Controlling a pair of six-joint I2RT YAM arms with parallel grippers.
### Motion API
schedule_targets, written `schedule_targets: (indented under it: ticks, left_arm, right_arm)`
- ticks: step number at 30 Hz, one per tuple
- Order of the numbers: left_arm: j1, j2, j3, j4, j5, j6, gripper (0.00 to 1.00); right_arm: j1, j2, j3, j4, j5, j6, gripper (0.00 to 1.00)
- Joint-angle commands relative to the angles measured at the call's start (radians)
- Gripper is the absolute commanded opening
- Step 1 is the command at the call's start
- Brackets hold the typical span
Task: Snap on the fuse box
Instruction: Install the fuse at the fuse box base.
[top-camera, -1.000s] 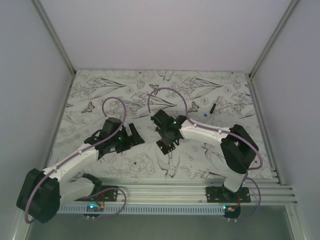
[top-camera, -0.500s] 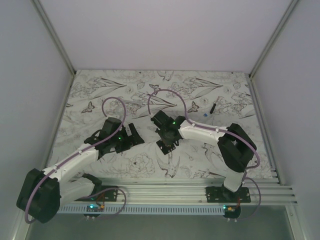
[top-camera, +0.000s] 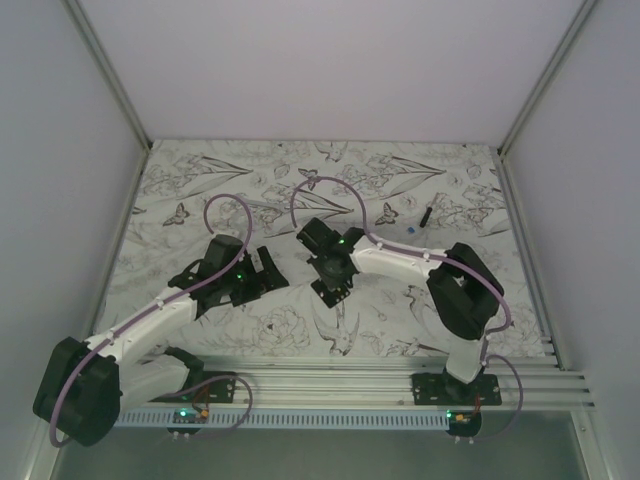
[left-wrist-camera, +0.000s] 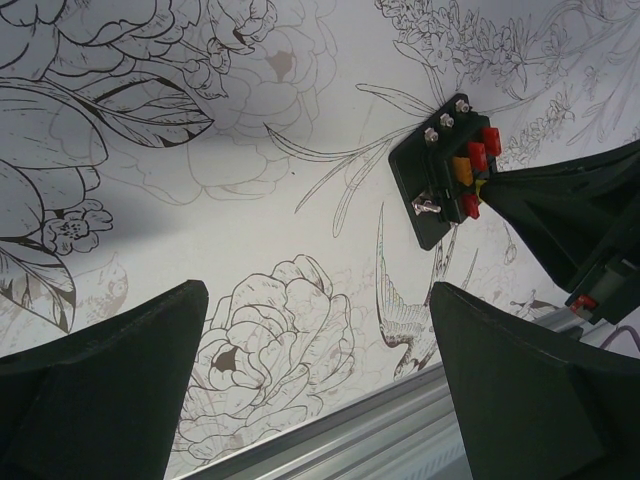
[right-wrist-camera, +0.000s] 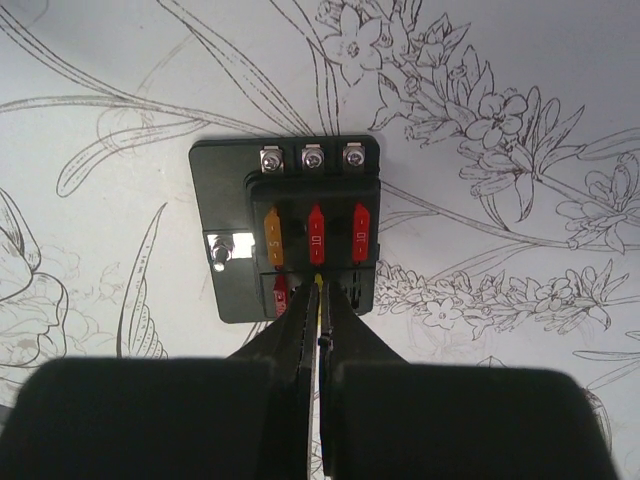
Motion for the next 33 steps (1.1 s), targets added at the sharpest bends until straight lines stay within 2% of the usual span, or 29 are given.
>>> schedule_targets:
  ticks: [1,10,17,22,29,33]
  left_arm:
    - [0.006,0.005,0.001,-0.023,-0.004,0.020,0.99]
    - [0.006,0.013,0.003,-0.020,-0.006,0.021,0.99]
    - [0.006,-0.002,-0.002,-0.020,-0.012,0.019,0.99]
    - [0.006,-0.005,-0.003,-0.021,-0.009,0.016,0.99]
    - [0.007,-0.011,-0.005,-0.022,-0.012,0.016,1.00]
    - [0.007,0.000,-0.002,-0.021,-0.013,0.017,1.00]
  right_arm:
    - [-0.001,0.175,-0.045,-0.040,-0.030,-0.012,0.00]
    - [0.029,0.258,-0.058,-0.042,0.001,0.002,0.00]
    - [0.035,0.090,-0.029,0.022,0.042,0.037,0.00]
    - [0.043,0.037,0.026,0.034,0.063,0.052,0.16]
    - [0.043,-0.024,0.051,0.039,0.080,0.053,0.27]
    - [0.043,-0.060,0.041,0.051,0.080,0.031,0.36]
